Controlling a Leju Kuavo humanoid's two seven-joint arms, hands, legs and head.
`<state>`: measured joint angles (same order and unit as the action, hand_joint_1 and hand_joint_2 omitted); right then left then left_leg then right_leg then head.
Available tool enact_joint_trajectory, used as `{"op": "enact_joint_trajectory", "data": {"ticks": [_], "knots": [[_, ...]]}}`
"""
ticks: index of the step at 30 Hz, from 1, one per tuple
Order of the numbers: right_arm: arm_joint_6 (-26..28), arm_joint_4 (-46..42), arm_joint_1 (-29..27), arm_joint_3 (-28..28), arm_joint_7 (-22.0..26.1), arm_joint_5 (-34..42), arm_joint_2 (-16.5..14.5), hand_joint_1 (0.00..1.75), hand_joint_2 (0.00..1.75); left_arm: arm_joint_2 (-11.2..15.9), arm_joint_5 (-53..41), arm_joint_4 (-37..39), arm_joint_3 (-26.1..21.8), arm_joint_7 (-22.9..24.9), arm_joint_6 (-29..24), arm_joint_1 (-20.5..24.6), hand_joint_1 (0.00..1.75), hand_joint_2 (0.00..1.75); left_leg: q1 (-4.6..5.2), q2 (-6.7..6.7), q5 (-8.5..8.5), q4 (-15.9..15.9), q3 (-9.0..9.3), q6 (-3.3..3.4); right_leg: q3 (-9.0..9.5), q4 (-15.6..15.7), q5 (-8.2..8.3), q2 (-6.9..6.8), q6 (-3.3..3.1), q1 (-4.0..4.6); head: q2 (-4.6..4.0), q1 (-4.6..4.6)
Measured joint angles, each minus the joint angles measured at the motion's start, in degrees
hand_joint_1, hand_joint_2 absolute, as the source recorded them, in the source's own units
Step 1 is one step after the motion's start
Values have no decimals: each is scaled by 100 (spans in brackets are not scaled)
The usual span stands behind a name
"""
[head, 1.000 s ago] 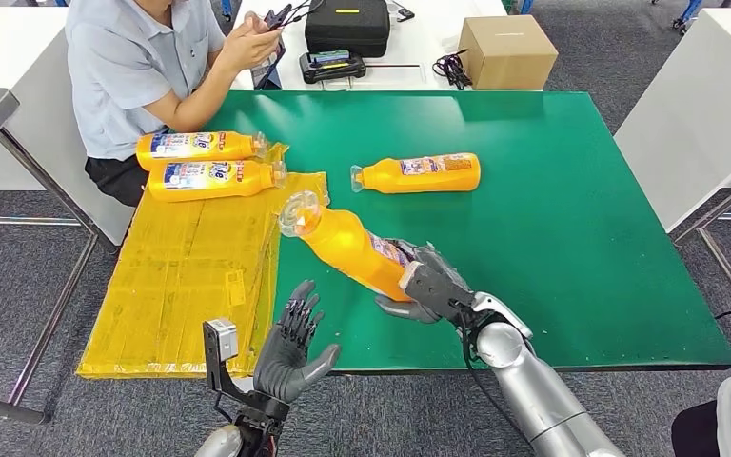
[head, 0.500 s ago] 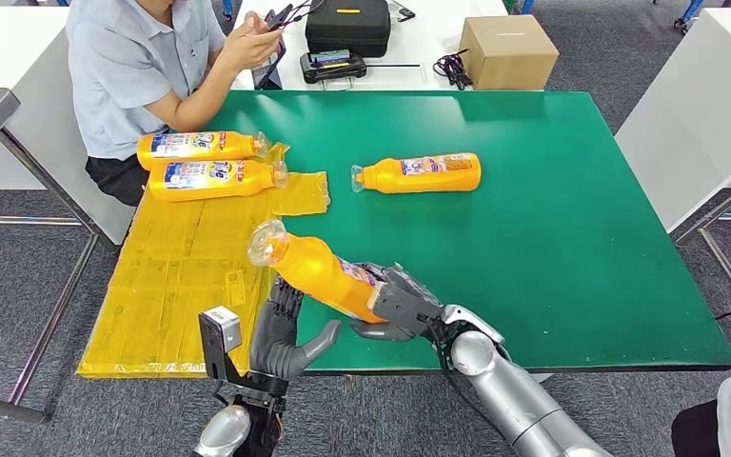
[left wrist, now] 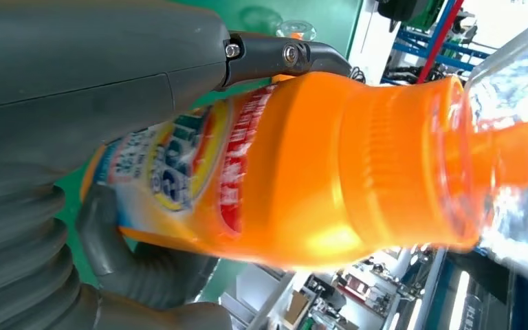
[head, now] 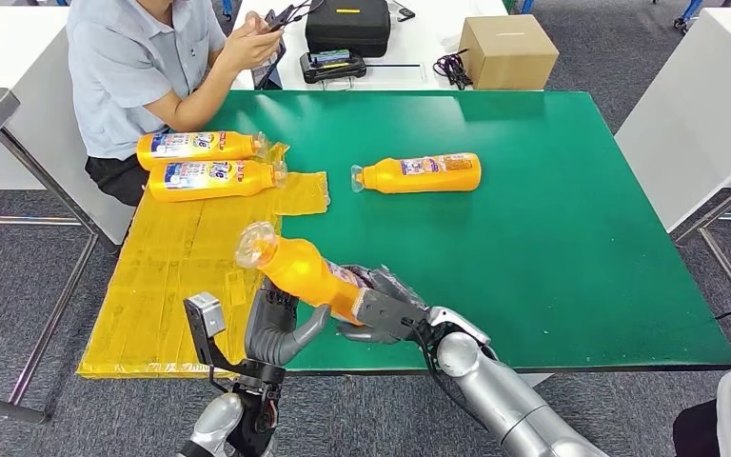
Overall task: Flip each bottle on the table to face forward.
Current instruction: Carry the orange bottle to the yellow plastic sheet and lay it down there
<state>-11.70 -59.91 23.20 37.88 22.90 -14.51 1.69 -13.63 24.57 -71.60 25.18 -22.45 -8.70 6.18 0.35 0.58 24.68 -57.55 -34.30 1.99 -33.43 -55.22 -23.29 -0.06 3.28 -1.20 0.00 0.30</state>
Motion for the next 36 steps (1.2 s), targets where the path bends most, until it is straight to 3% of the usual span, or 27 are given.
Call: {"op": "enact_joint_trajectory", "data": {"ticks": [9, 13, 15, 18, 22, 23, 32, 36], "knots": [[-37, 145, 74, 113, 76, 37, -79, 175, 175, -14, 114, 18, -102, 8, 33, 121, 0, 175, 0, 0, 0, 0, 0, 0, -1, 0, 0, 0, 0, 0, 0, 1], [-43, 215, 90, 137, 136, 52, -88, 175, 175, -17, 114, 44, -129, -56, 32, 165, 167, 175, 0, 0, 0, 0, 0, 0, -1, 0, 0, 0, 0, 0, 0, 0], [-39, 243, 90, 139, 154, 59, -105, 173, 175, -21, 89, 44, -134, -108, 30, 171, 175, 175, 0, 0, 0, 0, 0, 0, -1, 0, 0, 0, 0, 0, 0, 0], [-27, 274, 91, 142, 175, 71, -126, 147, 175, -37, -46, 42, -134, -232, -4, 172, 175, 175, 0, 0, 0, 0, 0, 0, -2, 0, 0, 0, 0, 0, 0, 0], [-62, 280, 91, 145, 196, 175, -137, 10, 175, -50, -175, 29, -131, -337, -39, 173, 175, 175, 0, -1, 0, 0, 0, 0, -2, 0, 0, 0, 0, 0, 0, -1], [-95, 280, 91, 147, 196, 226, -143, 3, 175, -51, -182, 24, -130, -341, -39, 173, 175, 175, 0, -1, 0, 0, 0, 0, -2, 0, 0, 0, 0, 0, 0, -1], [-203, 286, 85, 103, 140, 498, -167, 0, 175, -51, -200, 13, -105, -290, -67, 183, 175, 175, 0, 0, 0, 0, 0, 0, -2, 0, 0, 0, 0, 0, 0, -1], [-171, 291, 70, 55, 110, 532, -190, 0, 175, -45, -525, -7, -97, -375, -329, 193, 175, 175, 0, 0, 0, 0, 0, 0, -2, 0, 0, 0, 0, 0, 0, 1]]}}
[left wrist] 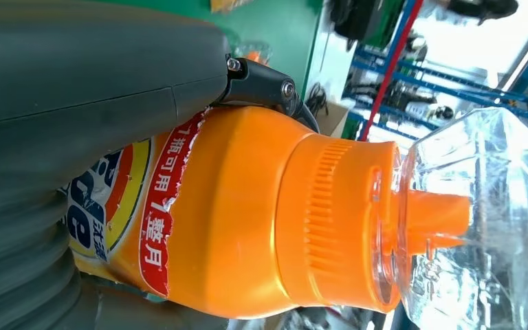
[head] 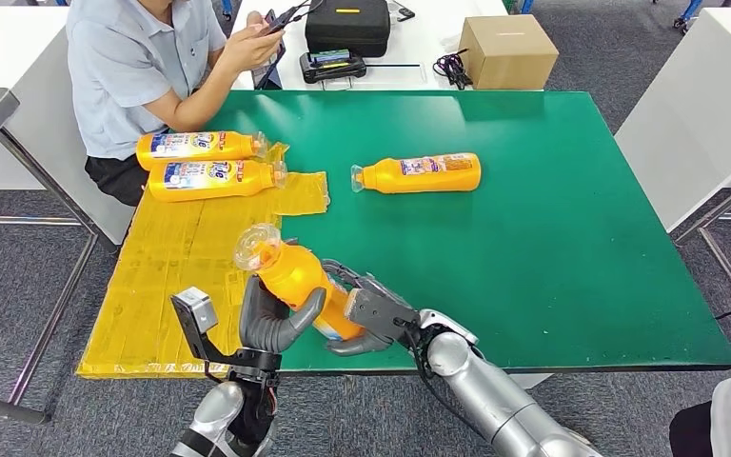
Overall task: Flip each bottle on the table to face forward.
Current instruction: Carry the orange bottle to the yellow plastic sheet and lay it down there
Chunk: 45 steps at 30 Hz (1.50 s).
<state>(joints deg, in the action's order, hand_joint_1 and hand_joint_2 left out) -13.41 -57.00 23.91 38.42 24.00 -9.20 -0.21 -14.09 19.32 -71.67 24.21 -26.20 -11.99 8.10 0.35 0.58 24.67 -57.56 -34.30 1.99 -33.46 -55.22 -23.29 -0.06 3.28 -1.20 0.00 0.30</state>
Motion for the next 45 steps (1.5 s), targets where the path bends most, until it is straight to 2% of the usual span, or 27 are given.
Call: {"op": "enact_joint_trajectory", "data": {"ticks": [4, 8, 10, 13, 15, 21, 25, 32, 36, 40, 45], "knots": [[75, 15, -69, -78, -14, -5, 1, 0, 175, 59, -744, -32, 1, -91, -563, 38, 175, 175, 0, 0, 0, 0, 0, 0, 0, 0, 0, 0, 0, 0, 0, 0], [238, 23, -198, -169, 13, -168, 30, 0, 0, 183, -2059, -68, -3, -109, -1375, 61, 175, 175, 0, 0, 0, 0, 0, 0, 0, 0, 0, 0, 0, 0, 0, -1], [308, 24, -281, -242, 42, -240, 49, 0, 0, 265, -3090, -76, -13, 9, -1933, 74, 175, 175, 0, 0, 0, 0, 0, 0, 0, 0, 0, 0, 0, 0, 0, 0], [364, 24, -394, -363, 76, -299, 67, 0, 0, 385, -4965, -72, -108, 464, -2567, 103, 175, 175, 0, -1, 0, 0, 0, 0, 0, 0, 0, 0, 0, 0, 0, -1], [374, 24, -449, -430, 91, -327, 73, 0, 0, 456, -5805, -56, -205, 713, -2730, 135, 175, 175, 0, -1, 0, 0, 0, 0, 0, 0, 0, 1, 0, 0, 0, -1], [342, 28, -504, -552, 141, -424, 35, 0, 0, 604, -7412, 330, -537, 1613, -2778, 403, 175, 175, -1, -2, -2, 1, 1, -1, 0, -1, 0, 1, 0, 0, 0, -1], [310, 48, -507, -572, 163, -463, -42, 0, 0, 714, -7986, 740, -697, 1992, -2774, 618, 175, 175, -1, -3, -3, 1, 1, -2, 0, -2, 0, 2, 0, 1, 0, -1], [309, 86, -506, -608, 173, -468, -104, 0, 0, 810, -8095, 1089, -800, 2067, -2774, 779, 175, 175, -1, -2, -3, 1, -2, -2, -1, -1, 0, 1, 0, 0, 0, -2], [285, 106, -500, -631, 192, -473, -138, 0, 0, 908, -8965, 1388, -815, 2601, -2675, 944, 175, 175, -1, -2, -3, 1, -1, -2, 0, -1, 0, 1, 0, 0, 0, -2], [252, 123, -495, -646, 223, -455, -179, 0, 175, 1086, -9549, 1997, -815, 2841, -2385, 1263, 175, 175, -3, -5, -4, 1, 3, -4, 0, -1, 1, 2, -1, 2, 0, -2], [250, 125, -496, -648, 225, -444, -187, 0, 175, 1128, -9584, 2235, -815, 2839, -2237, 1371, 175, 175, -4, -4, -5, 1, 3, -4, 0, -2, 1, 1, -1, 2, 0, -2]]}}
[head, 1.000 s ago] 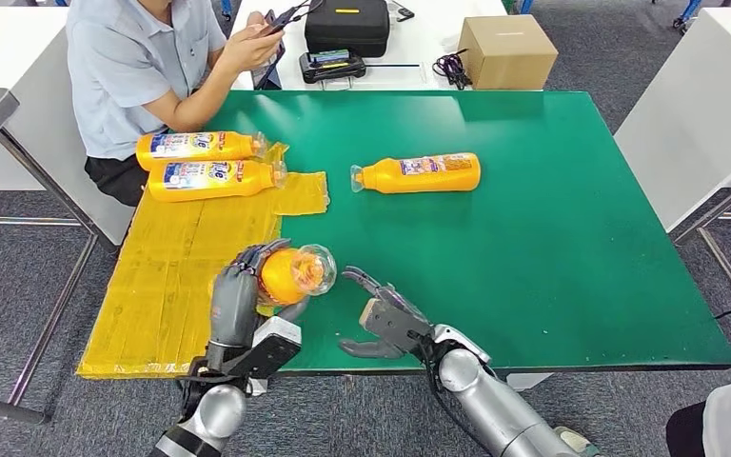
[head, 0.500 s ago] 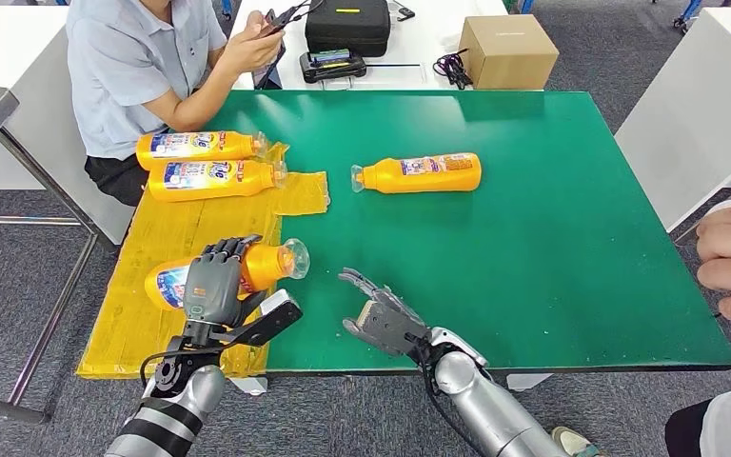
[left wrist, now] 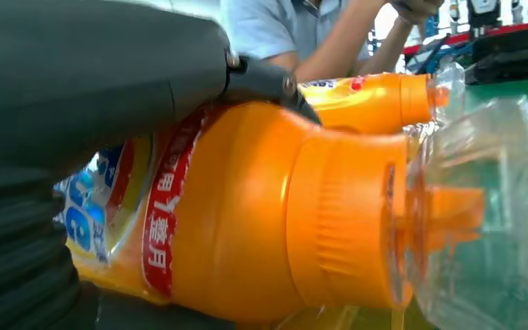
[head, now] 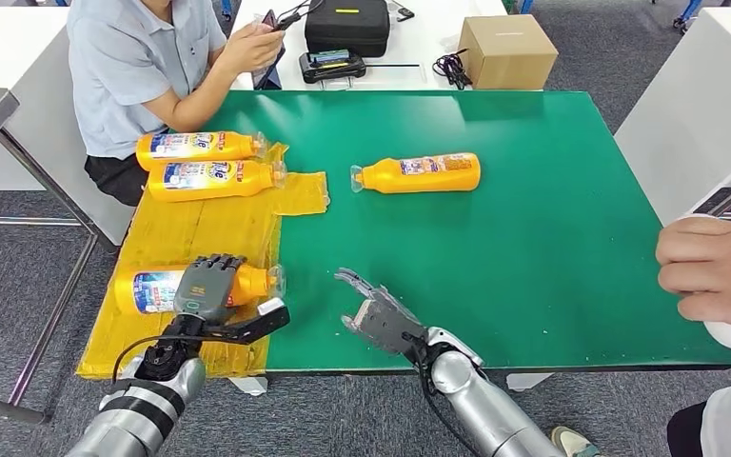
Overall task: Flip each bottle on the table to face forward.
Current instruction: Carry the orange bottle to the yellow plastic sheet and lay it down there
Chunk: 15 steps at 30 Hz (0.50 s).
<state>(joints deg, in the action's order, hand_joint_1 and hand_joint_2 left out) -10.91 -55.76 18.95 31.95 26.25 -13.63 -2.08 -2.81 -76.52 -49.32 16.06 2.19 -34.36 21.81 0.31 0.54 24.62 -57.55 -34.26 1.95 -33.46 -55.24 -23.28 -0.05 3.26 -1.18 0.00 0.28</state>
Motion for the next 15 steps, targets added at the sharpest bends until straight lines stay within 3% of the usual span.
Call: {"op": "enact_joint_trajectory", "data": {"ticks": [1, 5, 8, 9, 12, 13, 15], "knots": [[0, 0, -1, -1, 0, 4, -2, 0, 175, 23, 3, 167, 0, -16, 71, 55, 175, 175, -1, 0, -1, 0, 0, 0, 0, -1, 0, 0, 0, 0, 0, 1], [0, 0, 0, -11, -14, -44, -15, 0, 175, 73, 12, 1084, 0, -22, 394, 508, 175, 0, 3, 8, -1, 1, 2, -1, 10, -1, -1, -4, 0, -3, 0, -1], [-2, 0, 1, -17, -35, -73, -22, 0, 175, 79, -25, 1346, 0, 28, 545, 685, 175, 0, 3, 11, 0, 1, 19, -1, 28, 0, -1, -7, 0, -4, 0, -1], [-2, 0, 2, -17, -37, -76, -24, 0, 175, 82, -40, 1423, 0, 33, 567, 731, 152, 0, 3, 11, 0, 2, 26, 0, 35, 0, -1, -8, 0, -3, 0, 0], [-2, 0, 2, -28, -40, -86, -26, 0, 175, 90, -64, 1592, -1, 31, 573, 822, 21, 0, 3, 11, -1, 3, 43, -1, 50, 0, -1, -8, -1, -3, 0, 1], [-2, 0, 3, -32, -41, -89, -26, 0, 175, 92, -66, 1633, -2, 30, 570, 844, 0, 44, 3, 11, -1, 3, 48, -1, 54, 0, -1, -8, -1, -3, 0, 1], [-2, 0, 3, -36, -42, -96, -26, 0, 175, 95, -70, 1696, -2, 22, 554, 872, 0, 131, 2, 11, -2, 3, 54, -1, 60, 0, -1, -8, -1, -2, 0, 1]]}}
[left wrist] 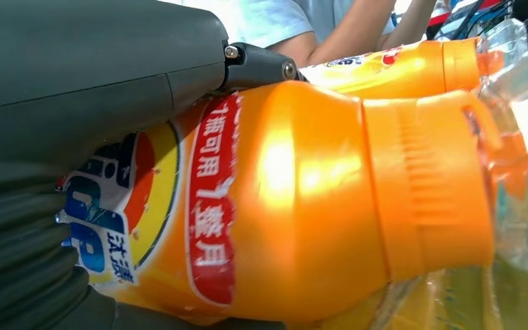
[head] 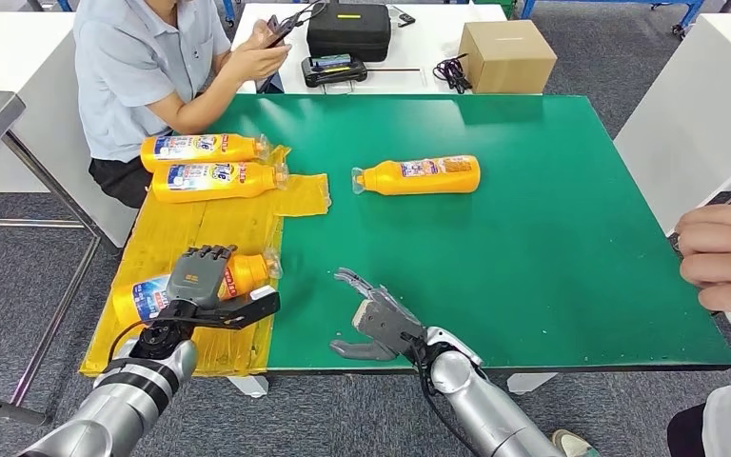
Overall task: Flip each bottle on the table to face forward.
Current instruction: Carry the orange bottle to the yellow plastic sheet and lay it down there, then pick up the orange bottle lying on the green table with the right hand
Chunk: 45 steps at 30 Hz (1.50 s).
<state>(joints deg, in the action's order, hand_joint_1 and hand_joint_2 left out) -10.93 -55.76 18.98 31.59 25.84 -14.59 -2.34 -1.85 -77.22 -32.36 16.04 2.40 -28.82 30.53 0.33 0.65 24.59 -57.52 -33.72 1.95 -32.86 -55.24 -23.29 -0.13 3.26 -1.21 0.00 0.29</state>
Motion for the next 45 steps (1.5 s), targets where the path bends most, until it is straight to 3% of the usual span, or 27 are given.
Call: {"op": "enact_joint_trajectory", "data": {"ticks": [1, 16, 22, 29, 33, 36, 39, 45], "knots": [[0, 0, 0, -2, 1, -8, -1, 0, 175, 1, -3, 21, 1, -11, -14, 8, 0, 175, 0, 0, -1, 0, 2, 1, 2, 0, 0, 0, 0, 0, 0, -1], [41, 0, -1, -14, 2, -94, -31, 0, 175, -154, 122, -40, 115, -236, -32, -7, 0, 175, 2, 1, -4, -1, 6, 4, 5, 0, 1, -1, 0, -1, 0, -1], [162, -3, -86, -94, 2, -160, -28, 0, 175, -297, 706, -862, 316, -729, -323, -540, 0, 175, 2, -2, -3, -2, -8, 4, -9, 0, 0, 1, 1, -1, 0, -2], [367, -168, -314, -243, 18, -228, -2, 0, 175, -468, 2152, -2208, 462, -1505, -545, -1323, 0, 175, 4, -4, 2, -3, -41, 4, -41, 2, 0, 1, 1, -2, 0, -2], [551, -509, -571, -402, 79, -130, 6, 0, 175, -649, 4278, -3078, 452, -2653, -500, -1827, 0, 175, 4, -5, 4, -3, -46, 2, -47, 2, -1, 2, 1, -1, 0, -1], [702, -973, -848, -575, 111, -78, 8, 0, 175, -784, 5247, -3820, 464, -2980, -432, -2236, 0, 175, 3, -6, 6, -2, -54, 3, -56, 2, -2, 2, 1, -1, 0, -1], [1249, -1434, -1103, -696, 88, -600, 17, 0, 175, -857, 5650, -4368, 516, -3037, -383, -2558, 0, 175, 4, -6, 7, -2, -58, 4, -61, 3, -2, 2, 1, -2, 0, -1], [3133, -2011, -1395, -720, -296, -3008, 161, 0, 175, -1004, 6020, -4952, 692, -3034, -289, -2951, 0, 175, 5, -6, 7, -2, -58, 5, -60, 4, -1, 2, 1, -2, 0, 0]]}}
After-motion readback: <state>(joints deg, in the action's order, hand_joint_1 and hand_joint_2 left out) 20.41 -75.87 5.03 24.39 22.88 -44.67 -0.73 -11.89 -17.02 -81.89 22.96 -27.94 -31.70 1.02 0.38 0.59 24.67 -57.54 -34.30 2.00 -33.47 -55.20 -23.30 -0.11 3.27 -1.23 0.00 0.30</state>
